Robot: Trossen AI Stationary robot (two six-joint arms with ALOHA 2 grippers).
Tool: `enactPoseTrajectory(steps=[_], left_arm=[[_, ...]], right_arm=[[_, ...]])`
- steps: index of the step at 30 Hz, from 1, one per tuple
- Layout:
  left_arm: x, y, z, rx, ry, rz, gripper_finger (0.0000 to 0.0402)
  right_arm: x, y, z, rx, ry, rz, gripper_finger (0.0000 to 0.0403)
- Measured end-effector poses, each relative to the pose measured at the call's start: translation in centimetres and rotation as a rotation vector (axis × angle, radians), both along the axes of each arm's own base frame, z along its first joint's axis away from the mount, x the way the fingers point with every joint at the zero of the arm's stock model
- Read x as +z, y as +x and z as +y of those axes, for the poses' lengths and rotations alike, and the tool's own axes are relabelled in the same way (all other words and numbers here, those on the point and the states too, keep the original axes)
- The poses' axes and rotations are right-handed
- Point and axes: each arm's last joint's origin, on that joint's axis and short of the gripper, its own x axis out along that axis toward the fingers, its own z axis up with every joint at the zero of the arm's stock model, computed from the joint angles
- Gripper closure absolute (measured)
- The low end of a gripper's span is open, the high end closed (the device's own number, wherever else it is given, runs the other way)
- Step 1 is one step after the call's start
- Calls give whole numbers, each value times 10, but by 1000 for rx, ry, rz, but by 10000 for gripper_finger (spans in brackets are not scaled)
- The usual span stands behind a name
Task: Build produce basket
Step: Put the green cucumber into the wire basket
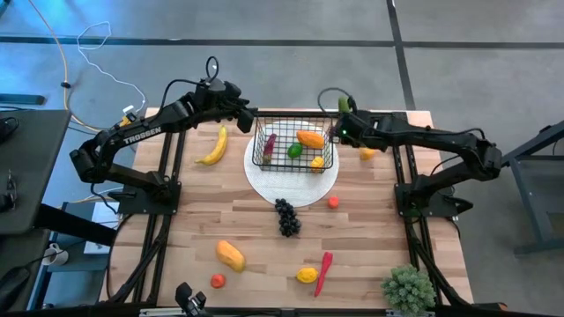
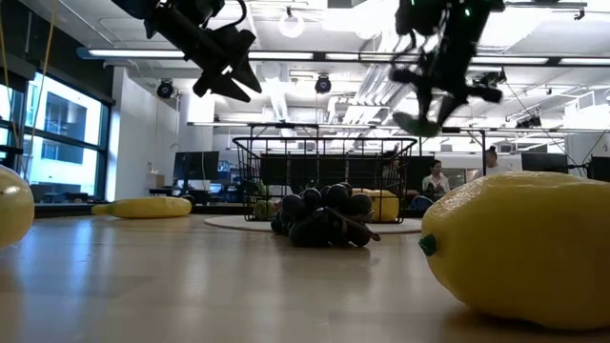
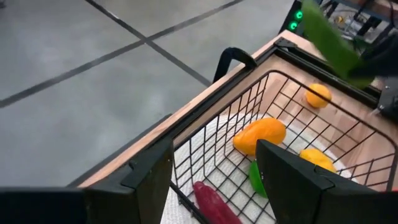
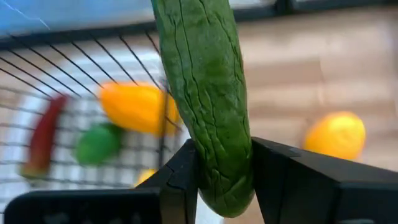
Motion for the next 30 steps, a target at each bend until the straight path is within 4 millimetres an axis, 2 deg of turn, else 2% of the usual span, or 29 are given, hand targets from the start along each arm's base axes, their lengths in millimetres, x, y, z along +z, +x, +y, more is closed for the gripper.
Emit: enactPoseTrajectory(steps=[6, 14, 19, 26, 30], left_arm=[[0, 0, 0, -22, 8, 7, 183], [0, 3, -3, -119, -39, -40, 183], [1, 4, -4, -153, -81, -88, 183], [1, 3, -3, -126, -81, -83, 183], [0, 2, -3, -103, -40, -44, 183]], right_arm=[[31, 18, 3, 63, -149, -134, 318], [45, 46, 10, 194, -291, -319, 318], [41, 67, 12, 236, -311, -395, 318], [21, 103, 13, 274, -298, -523, 318], [7, 118, 12, 268, -255, -566, 320]])
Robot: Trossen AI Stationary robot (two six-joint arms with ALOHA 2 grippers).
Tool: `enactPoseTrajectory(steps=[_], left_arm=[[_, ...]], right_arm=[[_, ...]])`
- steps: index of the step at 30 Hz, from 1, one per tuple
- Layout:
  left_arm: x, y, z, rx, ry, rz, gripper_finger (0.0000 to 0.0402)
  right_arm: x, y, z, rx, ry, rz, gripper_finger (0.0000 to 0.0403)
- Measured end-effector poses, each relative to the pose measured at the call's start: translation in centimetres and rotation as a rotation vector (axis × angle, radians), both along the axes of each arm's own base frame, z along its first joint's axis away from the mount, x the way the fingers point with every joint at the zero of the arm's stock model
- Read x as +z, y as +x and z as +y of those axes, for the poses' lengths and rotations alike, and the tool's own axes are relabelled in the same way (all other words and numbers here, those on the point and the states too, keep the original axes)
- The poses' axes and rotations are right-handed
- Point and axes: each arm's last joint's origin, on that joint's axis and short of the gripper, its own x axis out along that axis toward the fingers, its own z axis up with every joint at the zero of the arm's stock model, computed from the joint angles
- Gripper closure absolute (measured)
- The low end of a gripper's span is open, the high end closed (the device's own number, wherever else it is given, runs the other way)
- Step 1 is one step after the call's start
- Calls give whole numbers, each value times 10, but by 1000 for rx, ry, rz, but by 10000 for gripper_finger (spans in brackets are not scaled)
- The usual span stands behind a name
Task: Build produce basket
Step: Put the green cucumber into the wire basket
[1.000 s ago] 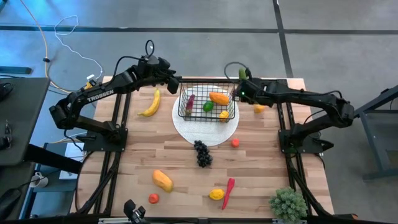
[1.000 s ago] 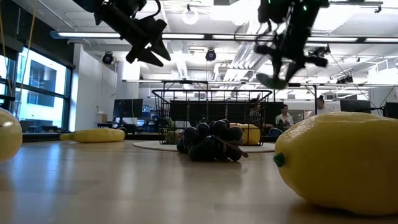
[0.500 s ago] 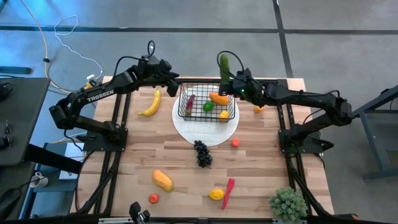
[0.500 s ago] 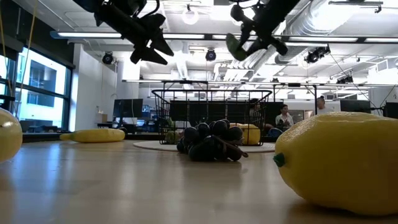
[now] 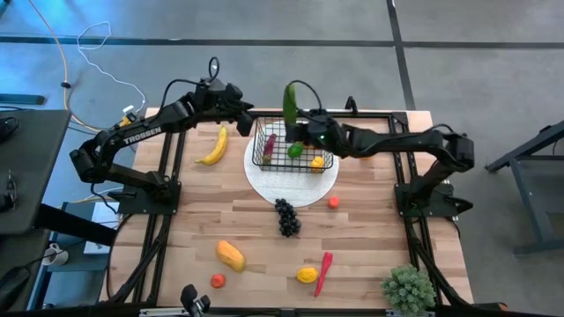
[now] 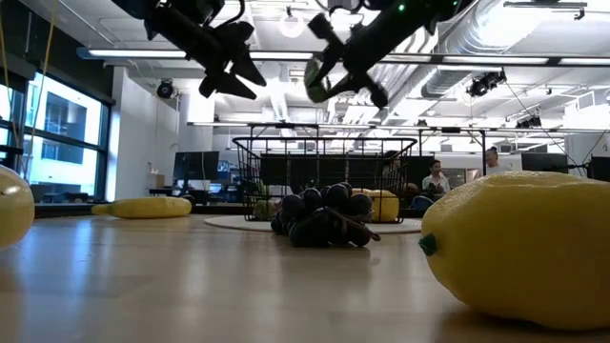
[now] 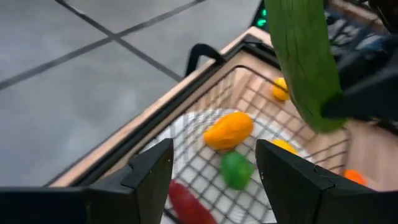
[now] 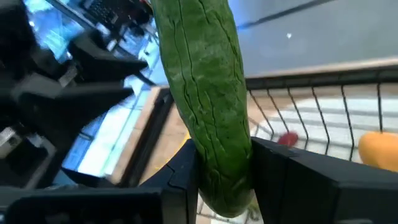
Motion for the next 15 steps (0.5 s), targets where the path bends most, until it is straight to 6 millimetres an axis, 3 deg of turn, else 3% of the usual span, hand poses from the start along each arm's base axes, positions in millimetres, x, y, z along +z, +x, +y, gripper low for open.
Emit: enactPoseTrajectory(steps=[9, 15], left_arm=[[-5, -5, 1, 82, 58, 131, 183], [-6, -5, 1, 81, 53, 138, 183]], right_arm=[[-34, 19, -2, 28, 157, -9, 320], [-42, 22, -5, 62, 191, 8, 320]])
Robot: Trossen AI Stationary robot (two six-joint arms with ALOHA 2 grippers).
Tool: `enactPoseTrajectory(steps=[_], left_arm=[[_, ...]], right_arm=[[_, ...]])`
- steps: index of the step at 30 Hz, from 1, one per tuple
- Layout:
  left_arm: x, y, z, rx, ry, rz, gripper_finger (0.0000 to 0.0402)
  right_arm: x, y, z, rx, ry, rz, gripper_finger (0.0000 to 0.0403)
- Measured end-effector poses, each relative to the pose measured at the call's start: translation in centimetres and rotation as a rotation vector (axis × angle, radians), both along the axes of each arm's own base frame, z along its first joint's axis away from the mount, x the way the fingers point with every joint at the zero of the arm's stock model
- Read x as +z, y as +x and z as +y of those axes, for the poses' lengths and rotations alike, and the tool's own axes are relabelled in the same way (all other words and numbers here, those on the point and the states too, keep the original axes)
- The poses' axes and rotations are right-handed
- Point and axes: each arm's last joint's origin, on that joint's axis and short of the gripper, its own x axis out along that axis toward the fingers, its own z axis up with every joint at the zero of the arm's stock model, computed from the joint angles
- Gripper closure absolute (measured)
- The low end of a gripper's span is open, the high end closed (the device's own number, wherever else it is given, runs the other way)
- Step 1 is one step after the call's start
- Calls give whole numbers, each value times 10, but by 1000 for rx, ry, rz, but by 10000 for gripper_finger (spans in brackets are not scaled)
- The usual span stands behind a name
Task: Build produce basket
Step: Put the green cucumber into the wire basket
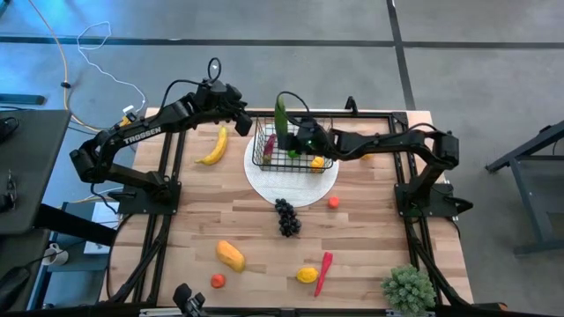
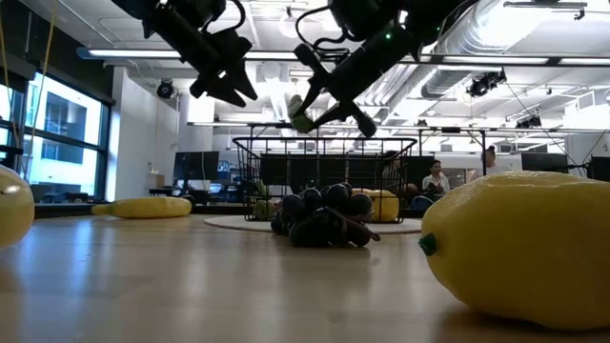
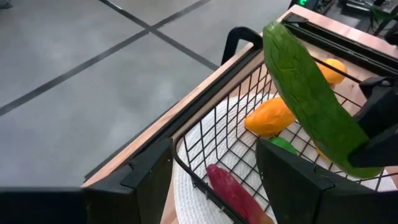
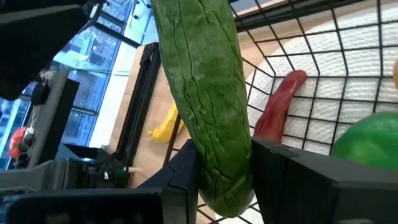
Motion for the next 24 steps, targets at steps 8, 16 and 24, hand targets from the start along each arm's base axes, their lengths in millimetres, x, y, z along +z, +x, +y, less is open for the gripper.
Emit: enactPoseTrajectory(steps=[8, 16, 24], left_arm=[[0, 1, -1, -22, -19, -14, 183], [2, 6, -7, -271, -114, -136, 183], [9, 10, -6, -260, -158, -259, 167]], right_arm=[[21, 5, -8, 70, -115, 46, 320], [26, 4, -14, 107, -176, 126, 320], [29, 7, -10, 210, -250, 127, 320]])
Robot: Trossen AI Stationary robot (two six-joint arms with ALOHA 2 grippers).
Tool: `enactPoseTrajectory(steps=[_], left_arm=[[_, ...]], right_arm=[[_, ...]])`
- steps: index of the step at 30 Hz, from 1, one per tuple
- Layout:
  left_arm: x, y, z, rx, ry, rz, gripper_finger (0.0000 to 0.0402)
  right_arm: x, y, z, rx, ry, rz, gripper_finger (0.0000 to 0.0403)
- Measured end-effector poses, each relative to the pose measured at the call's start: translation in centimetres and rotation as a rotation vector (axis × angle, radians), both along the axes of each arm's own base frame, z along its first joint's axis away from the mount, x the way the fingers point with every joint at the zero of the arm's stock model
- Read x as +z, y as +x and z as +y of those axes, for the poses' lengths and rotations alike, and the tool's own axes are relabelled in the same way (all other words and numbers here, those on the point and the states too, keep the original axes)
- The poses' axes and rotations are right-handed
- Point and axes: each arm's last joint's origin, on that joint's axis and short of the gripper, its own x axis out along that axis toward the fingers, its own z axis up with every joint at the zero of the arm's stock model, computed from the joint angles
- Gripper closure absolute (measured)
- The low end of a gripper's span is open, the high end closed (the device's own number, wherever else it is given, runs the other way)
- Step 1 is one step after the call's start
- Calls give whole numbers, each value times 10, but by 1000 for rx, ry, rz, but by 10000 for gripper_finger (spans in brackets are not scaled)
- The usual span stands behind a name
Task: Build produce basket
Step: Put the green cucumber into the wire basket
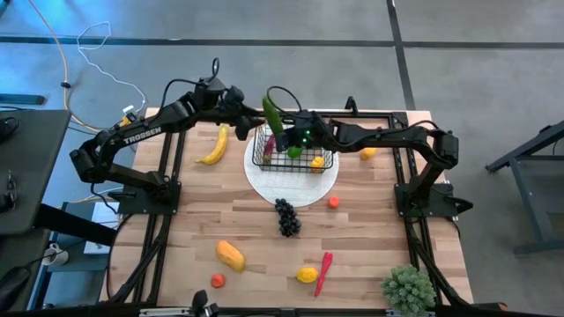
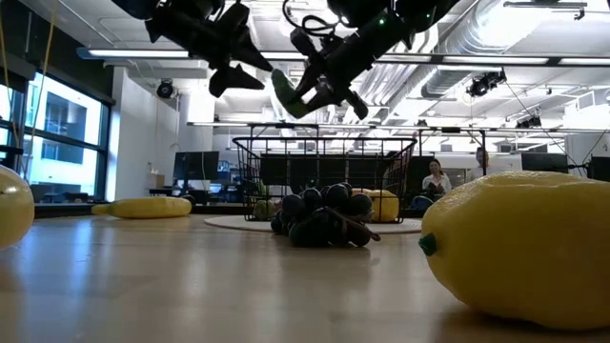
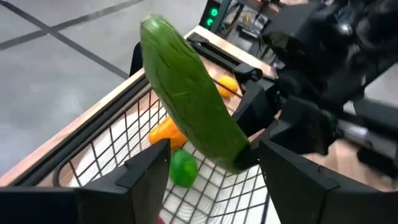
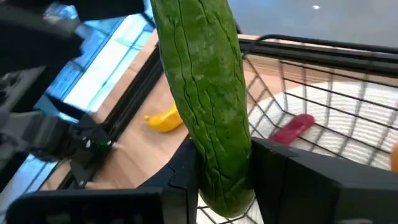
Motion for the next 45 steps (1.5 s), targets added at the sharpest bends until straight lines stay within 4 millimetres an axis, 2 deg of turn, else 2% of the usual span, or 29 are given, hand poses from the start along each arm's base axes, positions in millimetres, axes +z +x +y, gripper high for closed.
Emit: enactPoseTrajectory(steps=[8, 20, 25, 33, 35, 39, 45], left_arm=[[3, 1, 1, 55, -86, -71, 137], [10, 3, 3, 88, -102, -156, 137], [10, 3, 3, 88, -103, -156, 172], [10, 3, 3, 88, -95, -153, 288], [10, 3, 3, 84, -87, -150, 307], [11, 3, 3, 81, -82, -150, 314], [10, 3, 4, 99, -67, -140, 312]], right_arm=[[4, 3, 3, 75, -47, -31, 320], [7, 6, 7, 151, -53, -62, 320], [7, 6, 6, 147, -46, -65, 315], [7, 6, 7, 158, -36, -69, 299], [7, 6, 7, 159, -35, -70, 292], [7, 6, 7, 163, -34, -69, 261], [8, 1, -2, 146, -7, -65, 191]])
